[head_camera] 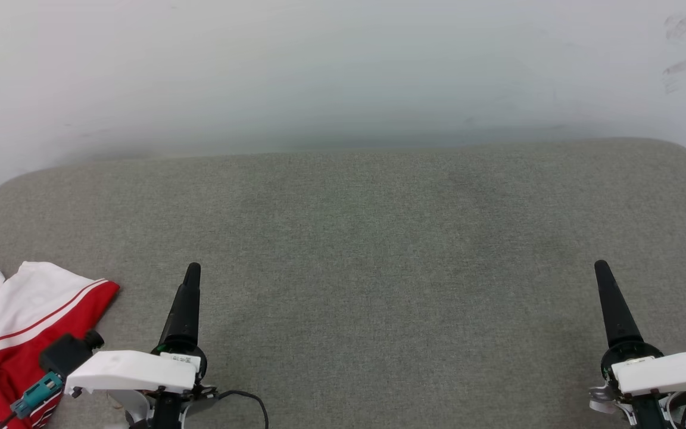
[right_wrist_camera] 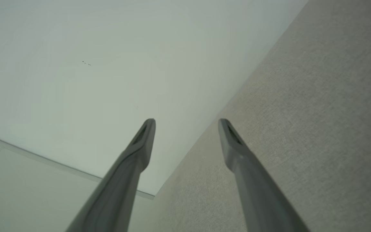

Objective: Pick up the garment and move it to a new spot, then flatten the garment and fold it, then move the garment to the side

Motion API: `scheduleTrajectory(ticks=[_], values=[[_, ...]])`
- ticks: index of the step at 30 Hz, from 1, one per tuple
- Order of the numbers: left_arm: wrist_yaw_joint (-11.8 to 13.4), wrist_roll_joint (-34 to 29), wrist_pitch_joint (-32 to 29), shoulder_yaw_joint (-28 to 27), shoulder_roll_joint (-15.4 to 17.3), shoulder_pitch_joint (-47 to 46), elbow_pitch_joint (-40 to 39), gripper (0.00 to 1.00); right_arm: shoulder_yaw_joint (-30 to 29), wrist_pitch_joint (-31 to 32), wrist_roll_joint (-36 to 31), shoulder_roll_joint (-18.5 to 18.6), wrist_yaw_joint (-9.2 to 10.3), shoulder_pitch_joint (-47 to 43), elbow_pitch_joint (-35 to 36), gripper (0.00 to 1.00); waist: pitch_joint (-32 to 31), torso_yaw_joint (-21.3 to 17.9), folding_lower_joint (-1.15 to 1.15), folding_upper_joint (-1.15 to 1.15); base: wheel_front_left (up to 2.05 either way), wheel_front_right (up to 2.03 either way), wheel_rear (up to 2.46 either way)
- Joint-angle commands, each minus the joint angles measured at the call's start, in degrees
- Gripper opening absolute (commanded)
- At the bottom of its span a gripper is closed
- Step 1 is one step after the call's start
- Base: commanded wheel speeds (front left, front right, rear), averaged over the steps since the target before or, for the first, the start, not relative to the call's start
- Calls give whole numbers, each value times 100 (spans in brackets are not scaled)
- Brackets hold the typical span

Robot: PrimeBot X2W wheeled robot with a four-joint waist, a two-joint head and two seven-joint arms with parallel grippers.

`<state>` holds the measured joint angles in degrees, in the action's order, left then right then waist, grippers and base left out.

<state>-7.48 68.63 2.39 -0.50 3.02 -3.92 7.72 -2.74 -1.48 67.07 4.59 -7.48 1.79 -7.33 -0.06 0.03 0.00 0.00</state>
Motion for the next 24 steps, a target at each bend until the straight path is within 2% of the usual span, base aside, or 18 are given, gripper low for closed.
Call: scheduleTrajectory(ticks=[1, 15, 24], values=[[-2, -298, 64, 16, 23, -45, -107, 100, -24, -18, -360, 5, -1, 9, 149, 100, 1, -1, 0, 0, 0, 0, 0], [-2, -2331, 331, 167, 181, -2, -163, 100, -112, 116, -2286, -85, -2, -115, 538, 100, 3, -10, 0, 0, 0, 0, 0], [8, -3182, 484, 175, 193, 50, -188, 100, -76, 152, -3175, -40, -2, -164, 667, 100, -15, -7, 0, 0, 0, 0, 0]])
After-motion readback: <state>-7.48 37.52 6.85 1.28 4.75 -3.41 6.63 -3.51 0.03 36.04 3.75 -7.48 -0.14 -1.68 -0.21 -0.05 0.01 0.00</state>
